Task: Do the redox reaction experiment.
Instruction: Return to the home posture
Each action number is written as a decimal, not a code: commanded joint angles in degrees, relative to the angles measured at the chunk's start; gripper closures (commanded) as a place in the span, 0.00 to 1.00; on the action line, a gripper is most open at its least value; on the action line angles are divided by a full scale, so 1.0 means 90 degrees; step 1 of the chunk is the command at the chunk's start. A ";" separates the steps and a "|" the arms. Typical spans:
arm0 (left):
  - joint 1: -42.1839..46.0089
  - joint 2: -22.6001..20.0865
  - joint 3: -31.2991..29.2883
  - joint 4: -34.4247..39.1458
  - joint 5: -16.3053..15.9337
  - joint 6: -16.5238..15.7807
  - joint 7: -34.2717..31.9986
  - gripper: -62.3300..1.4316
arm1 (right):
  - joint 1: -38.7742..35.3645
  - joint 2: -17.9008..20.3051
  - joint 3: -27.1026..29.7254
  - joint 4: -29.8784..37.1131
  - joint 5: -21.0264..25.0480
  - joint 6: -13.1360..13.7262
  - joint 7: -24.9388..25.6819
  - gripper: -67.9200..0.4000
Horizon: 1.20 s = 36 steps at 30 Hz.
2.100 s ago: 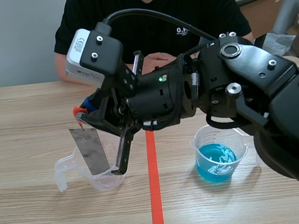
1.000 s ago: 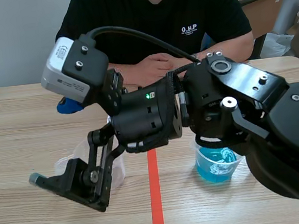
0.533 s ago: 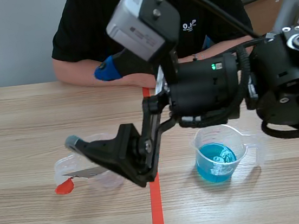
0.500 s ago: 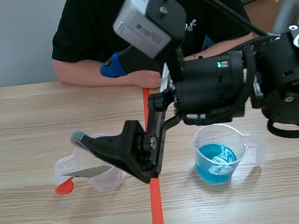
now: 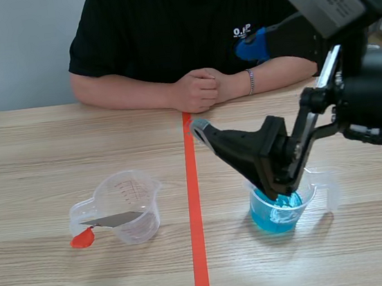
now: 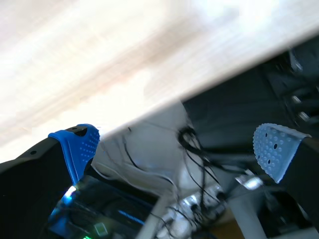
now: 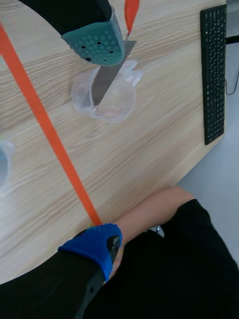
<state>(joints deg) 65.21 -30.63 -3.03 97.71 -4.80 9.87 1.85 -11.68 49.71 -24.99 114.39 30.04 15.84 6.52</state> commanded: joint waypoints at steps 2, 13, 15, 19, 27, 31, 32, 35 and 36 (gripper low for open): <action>-0.0036 -0.0090 -0.0226 0.0214 -0.0010 0.0007 -0.0087 0.00 | -0.0522 -0.0022 0.0454 0.0214 0.0046 -0.0019 0.0075 0.00; -0.1088 -0.0549 -0.0262 0.0253 -0.0005 0.0015 -0.0053 0.00 | -0.2669 -0.0333 0.2448 0.0607 0.0046 -0.0146 0.0046 0.00; -0.1280 -0.0559 -0.0262 0.0306 0.0027 0.0015 -0.0036 0.00 | -0.2914 -0.0486 0.2742 0.0607 0.0046 -0.0143 0.0029 0.00; -0.1656 -0.0639 -0.0262 0.0415 0.0182 0.0017 -0.0034 0.00 | -0.3288 -0.0750 0.3181 0.0639 0.0017 -0.0141 0.0029 0.00; -0.1892 -0.0777 -0.0260 0.1020 0.0155 0.0158 -0.0049 0.00 | -0.3606 -0.1127 0.3575 0.0891 -0.0151 -0.0119 -0.0119 0.00; -0.1967 -0.0726 -0.0260 0.1469 0.0155 0.0151 -0.0039 0.00 | -0.3606 -0.1137 0.3575 0.0940 -0.0146 -0.0117 -0.0168 0.00; -0.1974 -0.0726 -0.0260 0.1564 0.0146 0.0151 -0.0039 0.00 | -0.3606 -0.1137 0.3575 0.0940 -0.0143 -0.0117 -0.0168 0.00; -0.1974 -0.0707 -0.0236 0.1812 0.0102 0.0117 -0.0136 0.00 | -0.3570 -0.1134 0.3575 0.0940 -0.0146 -0.0114 -0.0189 0.00; -0.1974 -0.0680 -0.0221 0.1865 0.0095 0.0097 -0.0226 0.00 | -0.3570 -0.1137 0.3575 0.0940 -0.0146 -0.0112 -0.0209 0.00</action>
<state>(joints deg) 47.62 -37.45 -5.65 113.67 -3.75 10.66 1.17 -44.62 39.35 7.01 121.99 28.34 15.00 3.97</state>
